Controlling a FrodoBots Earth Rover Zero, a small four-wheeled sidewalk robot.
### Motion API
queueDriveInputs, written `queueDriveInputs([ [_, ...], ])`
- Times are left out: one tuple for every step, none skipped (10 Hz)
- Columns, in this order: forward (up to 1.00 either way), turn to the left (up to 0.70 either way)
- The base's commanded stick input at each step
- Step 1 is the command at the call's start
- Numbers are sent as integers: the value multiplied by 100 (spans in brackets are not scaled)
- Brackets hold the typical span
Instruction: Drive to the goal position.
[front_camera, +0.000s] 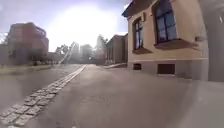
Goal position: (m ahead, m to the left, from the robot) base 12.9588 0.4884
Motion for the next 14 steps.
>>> queueDriveInputs([
  [70,-14],
  [70,-14],
  [70,-14],
  [70,-14],
  [70,-14],
  [70,-14],
  [70,-14],
  [70,-14],
  [70,-14],
  [70,-14],
  [70,-14],
  [70,-14],
  [70,-14],
  [70,-14],
])
